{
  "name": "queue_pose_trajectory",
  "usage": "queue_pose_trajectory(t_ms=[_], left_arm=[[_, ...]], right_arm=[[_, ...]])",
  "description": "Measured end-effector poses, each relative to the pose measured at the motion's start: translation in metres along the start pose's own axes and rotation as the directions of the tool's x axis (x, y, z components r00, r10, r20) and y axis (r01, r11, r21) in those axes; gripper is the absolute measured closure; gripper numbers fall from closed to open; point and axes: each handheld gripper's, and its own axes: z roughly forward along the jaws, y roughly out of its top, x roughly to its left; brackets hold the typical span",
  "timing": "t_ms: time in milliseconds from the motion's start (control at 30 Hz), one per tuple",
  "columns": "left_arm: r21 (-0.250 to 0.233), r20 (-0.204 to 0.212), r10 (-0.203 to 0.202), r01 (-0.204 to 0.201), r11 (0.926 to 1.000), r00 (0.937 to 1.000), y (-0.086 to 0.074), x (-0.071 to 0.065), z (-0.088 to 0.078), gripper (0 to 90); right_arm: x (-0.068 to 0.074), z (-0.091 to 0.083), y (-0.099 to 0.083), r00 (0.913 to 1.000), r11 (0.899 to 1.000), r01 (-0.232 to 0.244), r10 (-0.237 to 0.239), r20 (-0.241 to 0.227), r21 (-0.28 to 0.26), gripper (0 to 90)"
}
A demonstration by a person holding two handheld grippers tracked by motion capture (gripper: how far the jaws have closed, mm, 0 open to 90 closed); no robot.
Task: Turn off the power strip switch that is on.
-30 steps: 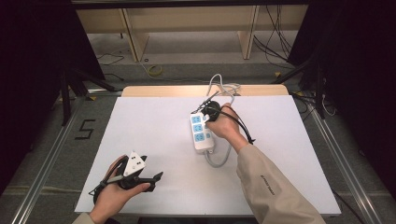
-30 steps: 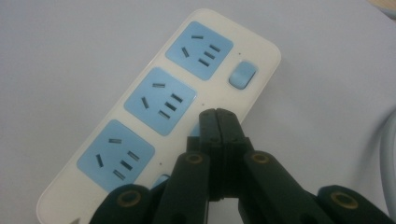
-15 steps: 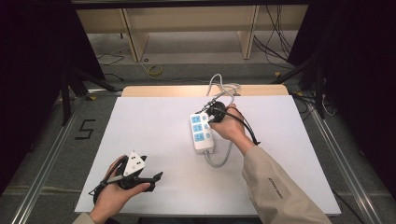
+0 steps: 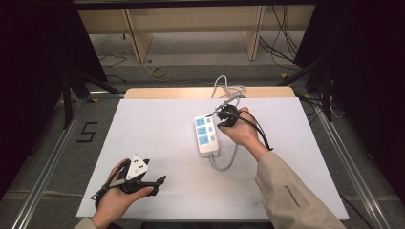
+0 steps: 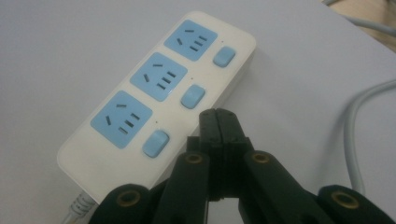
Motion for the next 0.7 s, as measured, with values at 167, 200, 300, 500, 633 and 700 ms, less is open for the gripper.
queue_pose_trajectory(t_ms=[167,200,300,500,633,700], left_arm=[[0.0,-0.001,0.0,0.0,1.0,1.0,0.0,0.0,0.0,20.5],[0.0,-0.001,-0.001,0.001,1.0,1.0,0.0,0.0,0.0,20.5],[0.0,-0.001,-0.001,0.001,1.0,1.0,0.0,0.0,0.0,20.5],[-0.001,-0.003,-0.007,0.007,1.0,1.0,0.0,0.0,0.0,20.5],[-0.003,-0.004,-0.012,0.012,0.9999,0.9999,0.0,0.0,0.001,20.5],[-0.003,-0.004,-0.013,0.013,0.9999,0.9999,0.0,0.0,0.001,20.4]], right_arm=[[-0.004,-0.008,-0.007,1.0,1.0,0.001,-0.001,-0.009,-0.03,85.2],[-0.004,-0.009,-0.009,0.9999,0.999,-0.008,0.008,-0.008,-0.033,83.1],[-0.006,-0.014,-0.015,0.9999,0.999,-0.008,0.007,-0.008,-0.05,79.4],[-0.008,-0.023,-0.029,0.9999,0.997,-0.004,0.003,-0.014,-0.074,70.7],[-0.008,-0.028,-0.038,0.9998,0.996,-0.005,0.003,-0.019,-0.084,66.3],[-0.008,-0.031,-0.043,0.9997,0.996,-0.01,0.007,-0.025,-0.09,63.6]])
